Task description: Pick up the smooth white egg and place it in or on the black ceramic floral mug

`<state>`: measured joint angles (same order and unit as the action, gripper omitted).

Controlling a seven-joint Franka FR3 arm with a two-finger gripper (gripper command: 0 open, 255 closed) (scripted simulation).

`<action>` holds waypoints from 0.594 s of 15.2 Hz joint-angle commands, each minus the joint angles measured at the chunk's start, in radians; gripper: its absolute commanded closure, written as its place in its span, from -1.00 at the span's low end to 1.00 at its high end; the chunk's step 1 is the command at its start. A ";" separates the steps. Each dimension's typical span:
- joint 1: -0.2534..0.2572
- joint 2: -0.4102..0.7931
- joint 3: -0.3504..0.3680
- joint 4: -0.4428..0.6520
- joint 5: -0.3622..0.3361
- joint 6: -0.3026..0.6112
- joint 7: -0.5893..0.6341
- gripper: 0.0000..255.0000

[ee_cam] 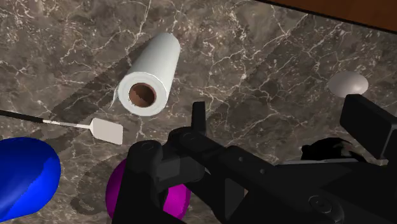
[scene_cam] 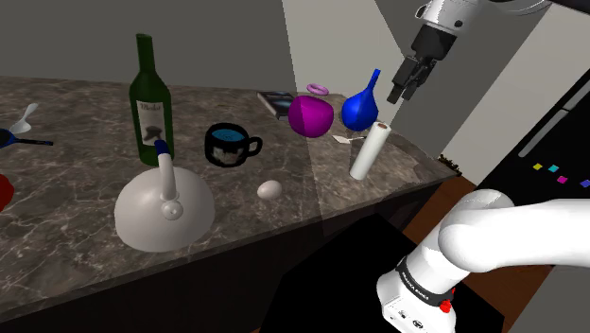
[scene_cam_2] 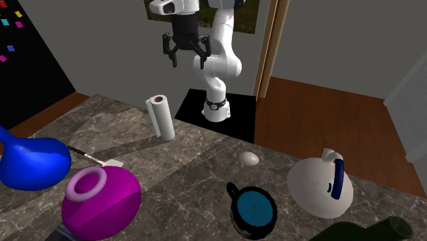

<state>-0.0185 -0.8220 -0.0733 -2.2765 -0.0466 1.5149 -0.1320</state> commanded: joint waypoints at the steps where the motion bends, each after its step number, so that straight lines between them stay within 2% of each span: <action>1: 0.000 0.000 0.000 0.000 0.000 0.000 0.000 -1.00; 9: 0.078 0.148 -0.008 -0.106 0.100 0.197 -0.050 -1.00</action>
<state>0.0491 -0.7043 -0.0790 -2.3746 0.0397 1.6802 -0.1732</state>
